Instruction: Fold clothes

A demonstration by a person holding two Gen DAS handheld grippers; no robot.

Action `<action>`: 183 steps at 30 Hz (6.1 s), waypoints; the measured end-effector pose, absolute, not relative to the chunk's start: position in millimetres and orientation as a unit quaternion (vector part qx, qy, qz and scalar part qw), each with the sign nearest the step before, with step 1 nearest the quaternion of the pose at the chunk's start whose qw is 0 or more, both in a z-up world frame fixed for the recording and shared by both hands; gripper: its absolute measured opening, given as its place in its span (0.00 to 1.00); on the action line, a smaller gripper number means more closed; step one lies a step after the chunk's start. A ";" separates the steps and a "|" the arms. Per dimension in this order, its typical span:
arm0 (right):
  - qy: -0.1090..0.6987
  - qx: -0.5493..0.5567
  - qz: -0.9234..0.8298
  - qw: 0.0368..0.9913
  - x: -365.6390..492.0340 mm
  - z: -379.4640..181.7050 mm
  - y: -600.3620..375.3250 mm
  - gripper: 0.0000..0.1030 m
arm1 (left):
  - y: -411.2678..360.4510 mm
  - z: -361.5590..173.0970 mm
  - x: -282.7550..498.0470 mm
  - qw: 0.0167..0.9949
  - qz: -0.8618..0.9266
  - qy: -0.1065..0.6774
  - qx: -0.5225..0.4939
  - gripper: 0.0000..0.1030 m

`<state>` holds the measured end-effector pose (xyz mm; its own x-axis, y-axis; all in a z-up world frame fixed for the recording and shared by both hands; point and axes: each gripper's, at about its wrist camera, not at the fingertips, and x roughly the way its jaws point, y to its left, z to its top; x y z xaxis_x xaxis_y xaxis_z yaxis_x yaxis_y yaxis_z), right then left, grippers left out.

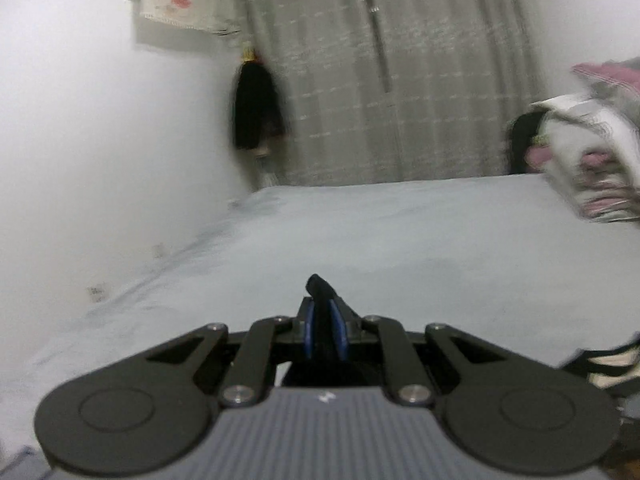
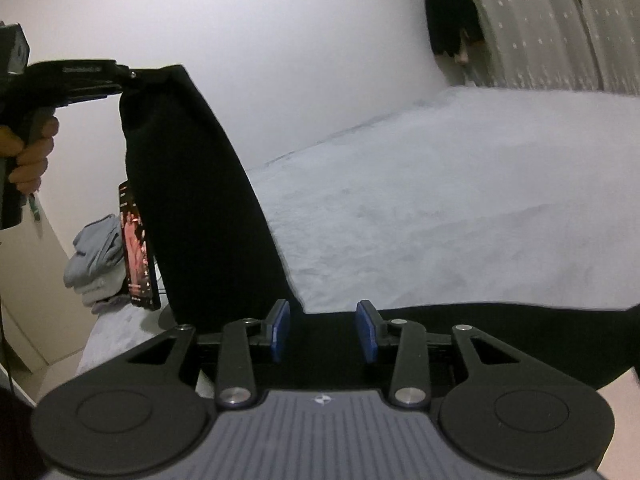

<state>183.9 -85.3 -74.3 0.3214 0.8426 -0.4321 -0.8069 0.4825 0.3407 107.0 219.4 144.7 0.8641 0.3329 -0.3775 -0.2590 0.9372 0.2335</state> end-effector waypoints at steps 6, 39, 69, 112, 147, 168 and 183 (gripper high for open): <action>0.317 0.008 0.494 0.809 181.2 -91.0 -59.8 0.36 | 260.7 127.6 132.8 0.931 0.262 0.244 0.074 0.10; 0.325 0.044 0.456 0.827 184.4 -87.5 -55.8 0.48 | 206.8 89.7 188.6 0.919 0.187 0.342 0.063 0.45; 0.283 -0.079 0.290 0.911 208.1 -95.1 -43.2 0.47 | 174.5 -84.1 150.8 0.943 0.124 0.309 -0.025 0.45; 0.275 -0.110 0.282 0.913 221.5 -88.3 -74.9 0.23 | 183.8 -92.3 162.6 0.942 0.123 0.307 -0.054 0.53; 0.267 -0.167 0.204 0.927 211.4 -96.7 -116.2 0.36 | 180.2 -95.2 168.2 0.942 0.130 0.308 -0.039 0.64; 0.258 -0.057 0.089 0.961 69.6 -6.5 -292.0 0.58 | 157.9 -65.5 154.2 0.936 0.121 0.327 -0.043 0.92; 0.233 0.065 0.039 0.970 40.7 8.5 -368.5 0.65 | 90.3 -0.3 90.7 0.936 0.010 0.350 -0.018 1.00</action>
